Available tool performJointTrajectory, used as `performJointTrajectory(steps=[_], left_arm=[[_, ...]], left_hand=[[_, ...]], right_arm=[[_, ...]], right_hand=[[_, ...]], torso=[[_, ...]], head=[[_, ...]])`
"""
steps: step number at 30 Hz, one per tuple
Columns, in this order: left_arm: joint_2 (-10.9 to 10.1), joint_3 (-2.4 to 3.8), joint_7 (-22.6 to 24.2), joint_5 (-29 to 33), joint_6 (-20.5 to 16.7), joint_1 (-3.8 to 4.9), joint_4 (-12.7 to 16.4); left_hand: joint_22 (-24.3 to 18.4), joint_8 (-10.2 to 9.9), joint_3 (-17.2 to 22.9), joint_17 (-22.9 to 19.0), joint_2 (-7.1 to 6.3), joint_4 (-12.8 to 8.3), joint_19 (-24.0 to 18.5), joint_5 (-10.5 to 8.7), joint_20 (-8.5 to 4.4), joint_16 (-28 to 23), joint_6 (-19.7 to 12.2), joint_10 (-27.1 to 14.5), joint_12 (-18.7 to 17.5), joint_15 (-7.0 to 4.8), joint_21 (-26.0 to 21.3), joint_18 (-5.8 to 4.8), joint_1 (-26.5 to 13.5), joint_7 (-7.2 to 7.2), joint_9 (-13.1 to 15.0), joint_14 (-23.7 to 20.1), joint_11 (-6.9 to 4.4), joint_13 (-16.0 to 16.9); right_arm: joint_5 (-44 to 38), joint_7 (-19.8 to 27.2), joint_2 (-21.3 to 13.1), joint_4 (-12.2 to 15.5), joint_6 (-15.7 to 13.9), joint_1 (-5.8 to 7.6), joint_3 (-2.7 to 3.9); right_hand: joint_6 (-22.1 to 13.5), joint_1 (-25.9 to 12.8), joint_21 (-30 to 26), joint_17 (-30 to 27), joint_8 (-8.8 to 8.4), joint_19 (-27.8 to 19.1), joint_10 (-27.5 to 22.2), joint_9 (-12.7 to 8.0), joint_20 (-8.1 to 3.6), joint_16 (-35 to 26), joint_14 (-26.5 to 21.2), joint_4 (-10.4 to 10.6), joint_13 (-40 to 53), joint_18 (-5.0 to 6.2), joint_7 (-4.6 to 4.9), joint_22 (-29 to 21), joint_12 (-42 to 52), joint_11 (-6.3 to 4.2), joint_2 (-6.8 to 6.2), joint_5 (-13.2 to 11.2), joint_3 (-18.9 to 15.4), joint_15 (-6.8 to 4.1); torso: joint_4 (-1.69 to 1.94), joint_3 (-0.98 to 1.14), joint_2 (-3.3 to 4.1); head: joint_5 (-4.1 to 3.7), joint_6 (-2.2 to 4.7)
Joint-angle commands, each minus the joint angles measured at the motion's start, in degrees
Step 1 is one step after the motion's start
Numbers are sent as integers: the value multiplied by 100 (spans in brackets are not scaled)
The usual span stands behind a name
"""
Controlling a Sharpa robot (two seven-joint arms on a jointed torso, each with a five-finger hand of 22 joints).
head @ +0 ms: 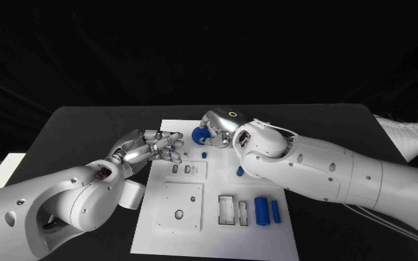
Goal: Assemble the parts on the task board
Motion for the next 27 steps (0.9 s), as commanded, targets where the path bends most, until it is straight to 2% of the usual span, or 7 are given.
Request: performJointTrajectory(steps=[1, 6, 10, 13, 19, 22, 27], left_arm=[[13, 3, 75, 25, 31, 4, 15], [15, 3, 74, 25, 32, 4, 13], [13, 3, 71, -4, 31, 4, 15], [10, 3, 68, -14, 31, 4, 18], [5, 3, 62, -5, 32, 4, 19], [4, 3, 62, -1, 29, 4, 19], [-1, 3, 62, 2, 26, 4, 22]], left_hand=[[9, -29, 34, 5, 0, -8, -38, -19, 6, 20, -3, -17, -35, 7, 20, 0, 18, 32, -6, -30, 6, -8], [14, -31, 42, 19, -3, -14, -48, -20, 9, 24, -15, -33, -37, 11, 28, 0, 22, 36, -7, -41, 11, -11], [14, -31, 42, 19, -3, -14, -48, -20, 9, 24, -15, -33, -37, 11, 28, 0, 22, 36, -7, -41, 11, -11], [14, -31, 42, 19, -3, -14, -48, -20, 9, 24, -15, -33, -37, 11, 28, 0, 22, 36, -7, -41, 11, -11], [14, -31, 42, 19, -3, -14, -48, -20, 9, 24, -15, -33, -37, 11, 28, 0, 22, 36, -7, -41, 11, -11], [14, -31, 42, 19, -3, -14, -48, -20, 9, 24, -15, -33, -37, 11, 28, 0, 22, 36, -7, -41, 11, -11], [15, -31, 43, 21, -3, -15, -50, -21, 10, 25, -17, -35, -37, 11, 30, 0, 21, 37, -7, -43, 11, -11]], right_arm=[[-91, 37, 58, -92, 115, -11, -16], [-92, 32, 119, -166, 162, -12, -26], [-78, 29, 156, -226, 202, -12, -32], [-64, 25, 170, -259, 235, -12, -34], [-35, 13, 173, -279, 307, -12, -37], [-4, 14, 171, -277, 388, -12, -38], [89, 6, 158, -272, 563, -11, -40]], right_hand=[[209, -35, 12, 1233, -2, 235, 284, -6, -40, 34, 531, 0, 1071, -66, -168, 637, -1, -25, 56, -35, 36, -31], [138, -143, 7, 1230, -70, 230, 260, -36, -21, 33, 530, 11, 1046, -65, -131, 629, -42, 8, 17, -203, 31, -4], [-117, -508, -4, 1228, -256, 222, 218, -110, 34, 31, 529, 224, 998, -62, -50, 611, -115, 88, -25, -1022, -116, 63], [-226, -623, -11, 1223, -349, 215, 199, -123, 76, 28, 527, 314, 982, -59, -9, 600, -144, 129, -85, -1317, -206, 100], [-375, -860, -17, 1226, -496, 209, 167, -124, 130, 28, 528, 598, 956, -56, 54, 590, -191, 188, -157, -1270, -513, 155], [-368, -1135, -17, 1230, -525, 208, 168, -113, 149, 30, 528, 614, 964, -55, 63, 591, -185, 202, -70, -1119, -804, 169], [-298, -1554, -14, 1248, -523, 211, 179, -98, 149, 38, 532, 616, 986, -56, 50, 599, -163, 192, 193, -713, -1168, 164]], torso=[[2, 3, 3], [0, 0, -1], [-6, 0, 2], [0, 0, 0], [-3, -1, 0], [-5, 2, -3], [-7, 4, 1]], head=[[10, -3], [14, -10], [20, -15], [19, -13], [20, -12], [15, -10], [12, -11]])
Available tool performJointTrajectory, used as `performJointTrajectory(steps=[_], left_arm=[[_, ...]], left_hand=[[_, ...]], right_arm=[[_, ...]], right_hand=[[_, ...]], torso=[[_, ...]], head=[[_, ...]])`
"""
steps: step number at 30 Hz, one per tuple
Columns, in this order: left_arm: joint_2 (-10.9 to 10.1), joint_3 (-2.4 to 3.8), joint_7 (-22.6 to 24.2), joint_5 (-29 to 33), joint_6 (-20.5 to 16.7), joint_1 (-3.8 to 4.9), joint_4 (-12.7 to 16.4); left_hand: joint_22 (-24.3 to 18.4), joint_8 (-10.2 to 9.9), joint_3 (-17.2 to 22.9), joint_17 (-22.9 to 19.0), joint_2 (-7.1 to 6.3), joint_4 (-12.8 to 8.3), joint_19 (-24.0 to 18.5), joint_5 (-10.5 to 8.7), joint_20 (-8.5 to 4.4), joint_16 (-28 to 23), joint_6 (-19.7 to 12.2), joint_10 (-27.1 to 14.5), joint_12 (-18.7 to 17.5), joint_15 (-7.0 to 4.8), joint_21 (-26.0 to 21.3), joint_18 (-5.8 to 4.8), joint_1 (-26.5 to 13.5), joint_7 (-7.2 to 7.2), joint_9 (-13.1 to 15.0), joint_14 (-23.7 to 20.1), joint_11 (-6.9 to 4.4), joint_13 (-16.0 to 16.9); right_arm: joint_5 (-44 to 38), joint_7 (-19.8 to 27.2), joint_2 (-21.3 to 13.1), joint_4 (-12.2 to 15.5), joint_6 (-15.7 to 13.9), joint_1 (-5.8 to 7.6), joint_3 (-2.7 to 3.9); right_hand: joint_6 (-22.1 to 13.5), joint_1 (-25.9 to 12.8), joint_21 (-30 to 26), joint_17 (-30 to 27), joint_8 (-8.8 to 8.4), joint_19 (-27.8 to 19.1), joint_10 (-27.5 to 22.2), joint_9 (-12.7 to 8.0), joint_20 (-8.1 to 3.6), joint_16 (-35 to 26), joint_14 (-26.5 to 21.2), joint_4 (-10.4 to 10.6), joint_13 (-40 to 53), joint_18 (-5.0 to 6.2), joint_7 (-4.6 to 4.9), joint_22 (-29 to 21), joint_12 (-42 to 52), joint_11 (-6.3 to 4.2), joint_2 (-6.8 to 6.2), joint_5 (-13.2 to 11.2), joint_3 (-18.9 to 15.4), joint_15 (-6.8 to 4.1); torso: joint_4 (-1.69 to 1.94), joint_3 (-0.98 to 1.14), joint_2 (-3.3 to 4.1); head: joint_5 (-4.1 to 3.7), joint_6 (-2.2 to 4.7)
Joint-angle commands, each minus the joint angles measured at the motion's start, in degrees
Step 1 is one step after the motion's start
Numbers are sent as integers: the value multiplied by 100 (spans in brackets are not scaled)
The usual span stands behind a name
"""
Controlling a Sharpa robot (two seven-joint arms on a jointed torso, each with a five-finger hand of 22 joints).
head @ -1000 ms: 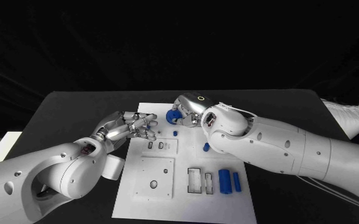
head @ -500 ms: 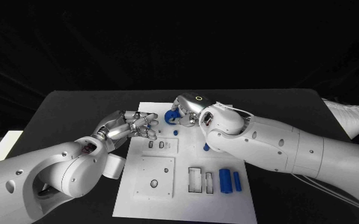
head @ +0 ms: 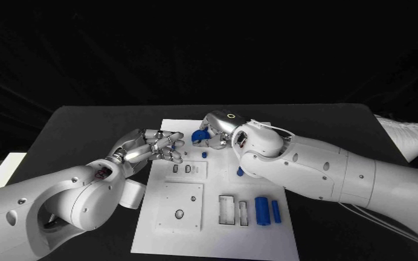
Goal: Assemble the parts on the task board
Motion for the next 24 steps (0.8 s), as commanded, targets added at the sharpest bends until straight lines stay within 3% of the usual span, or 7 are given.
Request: performJointTrajectory(steps=[1, 8, 11, 14, 17, 24], left_arm=[[0, 3, 60, 4, 26, 4, 19], [-7, 3, 58, 5, 21, 4, 22], [-11, 3, 60, 5, 19, 4, 25], [-13, 3, 60, 7, 19, 4, 24], [-14, 3, 62, 19, 18, 4, 23], [-20, 3, 66, 30, 17, 4, 13]], left_hand=[[8, -31, 29, 12, -4, -1, -52, -21, 10, 26, -19, -38, -37, 12, 32, -1, 21, 38, -8, -46, 12, -6], [8, -31, 29, 12, -4, -1, -52, -21, 10, 26, -19, -38, -37, 12, 32, -1, 21, 38, -8, -46, 12, -6], [8, -31, 29, 12, -4, -1, -52, -21, 10, 26, -19, -38, -37, 12, 32, -1, 21, 38, -8, -46, 12, -6], [8, -31, 29, 12, -4, -1, -52, -21, 10, 26, -19, -38, -37, 12, 32, -1, 21, 38, -8, -46, 12, -6], [8, -31, 29, 12, -4, -1, -52, -21, 10, 26, -19, -38, -37, 12, 32, -1, 21, 38, -8, -46, 12, -6], [10, -32, 31, 18, -6, -2, -57, -22, 12, 28, -25, -46, -38, 14, 35, -1, 20, 41, -8, -52, 15, -8]], right_arm=[[80, -4, -5, 5, 298, -3, -2], [144, -62, -50, -3, 304, -3, -4], [149, -75, -76, 6, 160, -3, -4], [131, -30, -105, 30, -95, -4, -4], [134, 148, -159, 78, -572, -9, -4], [502, 921, -381, 251, -1540, -23, -3]], right_hand=[[47, -166, -11, 1251, -14, 203, 193, 7, 32, 38, 542, 1, 988, -63, -18, 605, 15, 36, 80, 150, -138, 46], [86, -268, -9, 1259, -13, 206, 206, 10, 25, 42, 544, 2, 1006, -64, -30, 610, 36, 25, 248, 330, -286, 38], [83, -257, -9, 1261, -21, 207, 206, 7, 23, 43, 544, -8, 1009, -64, -29, 612, 37, 25, 300, 431, -337, 38], [81, -173, -5, 1268, -27, 210, 208, 5, 22, 45, 546, -30, 1012, -65, -29, 618, 39, 26, 312, 538, -374, 37], [63, 9, -9, 1269, -36, 207, 204, 0, 25, 46, 546, -69, 1010, -64, -22, 612, 33, 30, 303, 606, -405, 41], [25, 233, -19, 1267, -45, 197, 191, -6, 32, 44, 545, -101, 999, -60, -10, 594, 11, 40, 281, 563, -454, 50]], torso=[[-6, 3, 4], [-4, 6, -2], [-5, 6, 0], [-6, 10, 1], [-9, 11, -2], [-11, 16, -3]], head=[[-1, -1], [-19, -5], [-25, -1], [-29, 4], [-34, 12], [-66, 46]])
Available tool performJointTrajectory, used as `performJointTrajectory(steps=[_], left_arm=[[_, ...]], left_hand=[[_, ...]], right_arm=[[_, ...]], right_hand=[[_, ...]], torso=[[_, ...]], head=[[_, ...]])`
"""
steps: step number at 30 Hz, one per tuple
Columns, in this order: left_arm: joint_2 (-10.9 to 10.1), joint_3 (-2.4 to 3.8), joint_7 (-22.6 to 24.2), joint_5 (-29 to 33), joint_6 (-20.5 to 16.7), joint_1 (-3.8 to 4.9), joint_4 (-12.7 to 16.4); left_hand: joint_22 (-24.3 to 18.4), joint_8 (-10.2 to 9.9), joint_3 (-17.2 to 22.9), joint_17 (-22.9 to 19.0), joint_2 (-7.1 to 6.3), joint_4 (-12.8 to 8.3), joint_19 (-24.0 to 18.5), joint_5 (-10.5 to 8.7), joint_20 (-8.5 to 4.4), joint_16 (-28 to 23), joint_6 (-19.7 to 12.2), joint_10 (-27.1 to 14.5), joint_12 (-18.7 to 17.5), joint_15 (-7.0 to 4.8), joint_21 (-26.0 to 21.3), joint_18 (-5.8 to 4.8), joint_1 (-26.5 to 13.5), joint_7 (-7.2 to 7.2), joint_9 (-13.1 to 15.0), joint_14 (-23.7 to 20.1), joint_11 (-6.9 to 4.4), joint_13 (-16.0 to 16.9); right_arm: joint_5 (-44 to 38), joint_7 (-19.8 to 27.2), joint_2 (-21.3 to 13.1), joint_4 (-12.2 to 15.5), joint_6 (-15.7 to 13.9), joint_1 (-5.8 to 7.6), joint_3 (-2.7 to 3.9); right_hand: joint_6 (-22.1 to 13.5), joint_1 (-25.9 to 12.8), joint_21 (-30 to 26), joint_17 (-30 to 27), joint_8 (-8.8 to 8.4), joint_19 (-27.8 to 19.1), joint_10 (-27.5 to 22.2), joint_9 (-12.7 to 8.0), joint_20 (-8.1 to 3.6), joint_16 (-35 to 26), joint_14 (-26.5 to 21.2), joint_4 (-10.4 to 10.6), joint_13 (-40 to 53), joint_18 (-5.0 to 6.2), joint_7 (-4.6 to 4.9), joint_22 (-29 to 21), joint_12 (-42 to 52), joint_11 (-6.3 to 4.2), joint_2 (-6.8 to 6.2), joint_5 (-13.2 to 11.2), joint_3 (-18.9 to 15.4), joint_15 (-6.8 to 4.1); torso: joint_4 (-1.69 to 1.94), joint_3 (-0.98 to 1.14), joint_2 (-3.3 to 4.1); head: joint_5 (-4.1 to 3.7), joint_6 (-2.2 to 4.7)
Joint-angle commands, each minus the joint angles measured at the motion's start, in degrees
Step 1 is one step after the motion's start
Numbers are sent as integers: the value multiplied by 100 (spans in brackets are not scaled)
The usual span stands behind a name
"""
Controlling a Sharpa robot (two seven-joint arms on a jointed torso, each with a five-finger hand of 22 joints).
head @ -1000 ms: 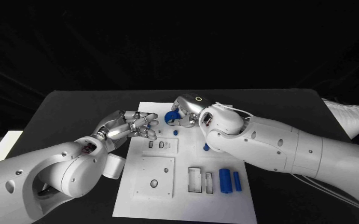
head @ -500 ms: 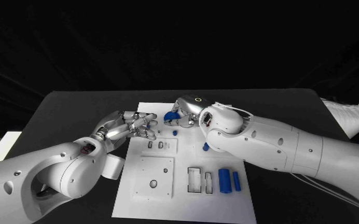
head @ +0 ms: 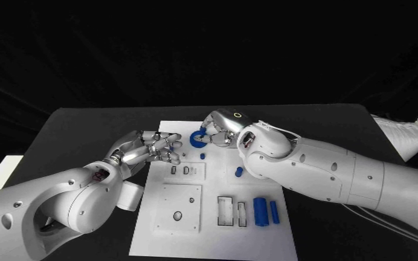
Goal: Assemble the parts on the task board
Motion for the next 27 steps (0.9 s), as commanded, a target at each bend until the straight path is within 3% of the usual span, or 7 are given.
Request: performJointTrajectory(steps=[1, 5, 8, 13, 17, 22, 27], left_arm=[[1, 3, 68, 26, 24, 4, 2], [2, 3, 73, 32, 31, 3, -9], [2, 3, 83, 47, 38, 3, -16], [-1, 2, 89, 57, 55, 3, -22], [0, 2, 97, 60, 72, 2, -29], [6, 1, 102, 62, 85, 1, -48], [16, 1, 106, 63, 94, 0, -61]], left_hand=[[5, -32, 31, 4, -6, -2, -37, -22, -9, 28, -3, -26, -38, -6, 35, 0, 20, 20, -9, -32, -6, -8], [5, -32, 31, 4, -6, -2, -37, -22, -9, 28, -3, -26, -38, -6, 35, 0, 20, 20, -9, -32, -6, -8], [7, -32, 38, 13, -8, -9, -55, -22, -5, 24, -12, -39, -38, 1, 38, -2, 23, 22, -9, -57, -1, -10], [7, -27, 53, 28, -8, -17, -108, -23, 7, 2, -18, -51, -32, 15, 33, -5, 22, 25, -7, -126, 5, -9], [7, -26, 55, 29, -8, -18, -113, -23, 9, 0, -18, -51, -32, 16, 33, -6, 23, 25, -7, -131, 6, -9], [7, -26, 55, 29, -8, -18, -113, -23, 9, 0, -18, -51, -32, 16, 33, -6, 23, 25, -7, -131, 6, -9], [7, -26, 55, 29, -8, -18, -113, -23, 9, 0, -18, -51, -32, 16, 33, -6, 23, 25, -7, -131, 6, -9]], right_arm=[[422, 796, -173, 153, -934, -1, 8], [960, 1226, -549, 439, -949, 0, 19], [1548, 1560, -957, 686, -719, 11, 31], [2609, 2086, -1684, 953, -200, 30, 40], [3010, 2386, -2116, 948, 87, 35, 43], [3009, 2495, -2420, 837, 194, 36, 44], [2863, 2426, -2546, 673, 255, 34, 43]], right_hand=[[-42, 91, -18, 1269, 24, 198, 190, 13, 34, 22, 545, 0, 999, -60, 17, 592, -13, 41, -13, -32, -48, 51], [-42, 318, -24, 1261, 28, 192, 189, 14, 35, 18, 543, -82, 1001, -58, 16, 583, -14, 42, -14, -4, -59, 52], [-43, 893, -35, 1239, 30, 180, 169, 15, 35, 6, 537, -457, 984, -54, 14, 562, -45, 35, -84, -81, 54, 43], [-74, 1348, -60, 1177, 18, 156, 117, 9, 31, -26, 523, -812, 933, -44, 28, 518, -129, 39, -140, -193, 184, 46], [-123, 1599, -98, 1172, 14, 119, 42, 4, 40, -31, 520, -1033, 855, -30, 47, 447, -252, 52, -170, -208, 260, 58], [-142, 1688, -98, 1187, 16, 119, 34, 4, 46, -26, 523, -1136, 844, -30, 54, 451, -269, 57, -191, -129, 292, 63], [-138, 1642, -98, 1193, 20, 120, 37, 6, 48, -23, 525, -1131, 845, -31, 55, 452, -267, 60, -211, -100, 271, 66]], torso=[[-3, 10, -5], [-15, 8, -14], [-43, 16, -29], [-105, 39, -47], [-146, 66, -50], [-172, 99, -54], [-178, 94, -48]], head=[[-28, 23], [-44, 74], [-67, 87], [-76, 62], [-86, 62], [-92, 66], [-128, 67]])
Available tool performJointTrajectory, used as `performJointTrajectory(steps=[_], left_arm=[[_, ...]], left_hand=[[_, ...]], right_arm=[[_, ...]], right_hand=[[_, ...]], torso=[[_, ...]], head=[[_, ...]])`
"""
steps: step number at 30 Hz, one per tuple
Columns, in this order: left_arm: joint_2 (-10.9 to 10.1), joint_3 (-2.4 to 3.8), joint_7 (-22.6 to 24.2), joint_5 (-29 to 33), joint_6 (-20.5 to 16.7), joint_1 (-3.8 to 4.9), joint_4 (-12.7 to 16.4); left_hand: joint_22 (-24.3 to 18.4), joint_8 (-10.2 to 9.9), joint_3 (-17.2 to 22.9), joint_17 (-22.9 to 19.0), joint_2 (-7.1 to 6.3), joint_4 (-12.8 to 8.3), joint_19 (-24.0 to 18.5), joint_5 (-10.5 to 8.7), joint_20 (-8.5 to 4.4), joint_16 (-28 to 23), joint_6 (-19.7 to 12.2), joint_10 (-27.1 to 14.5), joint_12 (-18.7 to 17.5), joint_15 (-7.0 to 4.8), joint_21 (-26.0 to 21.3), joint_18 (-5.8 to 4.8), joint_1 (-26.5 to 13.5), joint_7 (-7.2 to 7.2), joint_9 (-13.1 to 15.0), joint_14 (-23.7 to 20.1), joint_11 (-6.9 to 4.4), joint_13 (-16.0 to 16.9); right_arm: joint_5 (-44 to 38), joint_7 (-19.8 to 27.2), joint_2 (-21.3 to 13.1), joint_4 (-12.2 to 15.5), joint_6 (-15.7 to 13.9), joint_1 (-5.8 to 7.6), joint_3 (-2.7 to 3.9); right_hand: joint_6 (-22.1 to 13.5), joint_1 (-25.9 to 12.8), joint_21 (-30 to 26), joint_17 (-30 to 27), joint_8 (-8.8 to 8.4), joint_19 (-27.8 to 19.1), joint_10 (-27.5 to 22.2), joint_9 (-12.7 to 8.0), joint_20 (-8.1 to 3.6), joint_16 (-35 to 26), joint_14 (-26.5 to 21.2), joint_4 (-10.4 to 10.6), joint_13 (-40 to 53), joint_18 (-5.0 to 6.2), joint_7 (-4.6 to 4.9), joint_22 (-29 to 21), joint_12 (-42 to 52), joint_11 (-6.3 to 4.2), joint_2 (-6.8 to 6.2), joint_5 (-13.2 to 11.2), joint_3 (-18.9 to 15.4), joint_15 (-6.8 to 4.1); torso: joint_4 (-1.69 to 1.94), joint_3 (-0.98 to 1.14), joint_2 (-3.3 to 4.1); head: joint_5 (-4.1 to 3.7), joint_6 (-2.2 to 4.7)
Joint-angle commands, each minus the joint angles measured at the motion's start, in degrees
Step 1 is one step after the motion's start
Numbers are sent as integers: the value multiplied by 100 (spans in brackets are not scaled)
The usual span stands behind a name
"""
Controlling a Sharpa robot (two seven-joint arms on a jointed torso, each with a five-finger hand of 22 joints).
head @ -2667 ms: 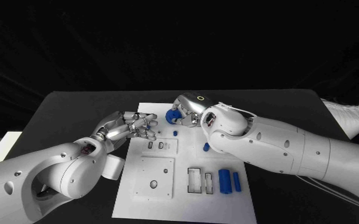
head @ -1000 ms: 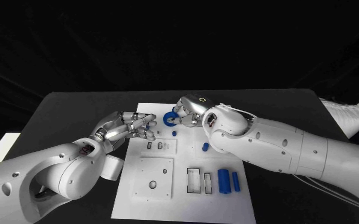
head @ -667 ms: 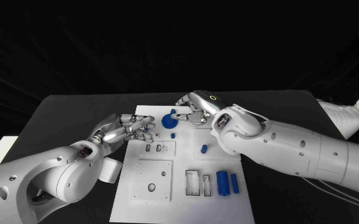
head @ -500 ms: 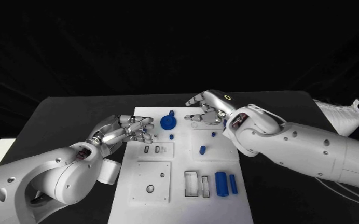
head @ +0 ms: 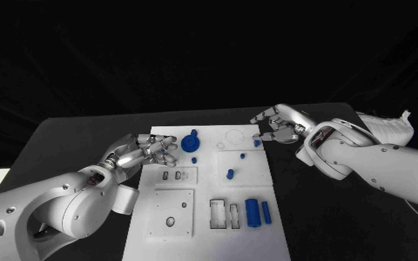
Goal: Assemble the parts on the task board
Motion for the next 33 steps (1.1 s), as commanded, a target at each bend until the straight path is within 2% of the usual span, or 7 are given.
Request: performJointTrajectory(steps=[1, 2, 4, 9, 15, 22, 33], left_arm=[[16, 1, 87, 25, 89, 1, -4], [18, 1, 87, 25, 90, 1, -5], [24, 1, 88, 25, 92, 1, -10], [30, 1, 92, 25, 94, 0, -22], [30, 0, 93, 25, 91, -1, -34], [27, 0, 94, 25, 90, -1, -34], [34, 0, 90, 25, 94, -1, -32]], left_hand=[[9, -26, 32, 7, -8, 4, -51, -23, 9, 0, -18, -51, -32, -2, 33, -5, 22, 25, -7, -46, 6, -5], [9, -26, 32, 7, -8, 4, -51, -23, 9, 0, -18, -51, -32, -2, 33, -5, 22, 25, -7, -46, 6, -5], [9, -26, 32, 7, -8, 4, -51, -23, 9, 0, -18, -51, -32, -2, 33, -5, 22, 25, -7, -46, 6, -5], [9, -26, 32, 7, -8, 4, -51, -23, 9, 0, -18, -51, -32, -2, 33, -5, 22, 25, -7, -46, 6, -5], [9, -26, 32, 7, -8, 4, -51, -23, 9, 0, -18, -51, -32, -2, 33, -5, 22, 25, -7, -46, 6, -5], [9, -24, 39, 13, -7, 0, -66, -22, 12, -5, -17, -51, -30, 1, 33, -5, 25, 25, -6, -63, 6, -4], [9, -24, 39, 13, -7, 0, -66, -22, 12, -5, -17, -51, -30, 1, 33, -5, 25, 25, -6, -63, 6, -4]], right_arm=[[42, 162, -23, -101, 282, -4, 2], [31, 154, -24, -118, 292, -6, 2], [-11, 126, -20, -172, 329, -17, 2], [-114, 88, 14, -255, 385, -80, 2], [-165, 61, 39, -303, 438, -136, 2], [-256, 9, 92, -380, 481, -182, 2], [-374, -271, 313, -588, 240, -247, 3]], right_hand=[[-35, -6, -29, 1195, 20, 121, 19, 0, 49, -22, 526, -23, 846, -32, -7, 456, -27, 41, -26, 33, -20, 26], [-35, -12, -28, 1197, 21, 121, 19, 0, 49, -22, 526, -21, 846, -32, -7, 456, -27, 41, -28, 34, -23, 26], [-34, -19, -28, 1198, 21, 121, 20, 1, 50, -21, 527, -19, 846, -32, -7, 457, -26, 41, -30, 36, -26, 26], [-32, -40, -26, 1212, 23, 124, 28, 1, 50, -14, 530, -13, 854, -33, -7, 462, -14, 41, -33, 37, -35, 27], [-4, -76, -23, 1217, 36, 127, 39, 8, 50, -12, 531, -1, 863, -34, -13, 467, 1, 38, -23, 42, -45, 26], [58, -112, -17, 1230, 60, 135, 53, 19, 47, -5, 534, 9, 875, -37, -28, 481, 20, 26, 4, 51, -49, 18], [162, -116, 6, 1289, 76, 160, 109, 27, 28, 24, 549, 4, 929, -46, -49, 526, 104, 2, 158, 4, 44, -3]], torso=[[-8, 2, 6], [-8, 5, 6], [6, -6, 6], [6, -6, 5], [11, -24, -4], [5, -25, -3], [21, -28, -6]], head=[[-29, -4], [-29, -4], [-45, -21], [-40, -38], [-40, -66], [-42, -74], [-47, -83]])
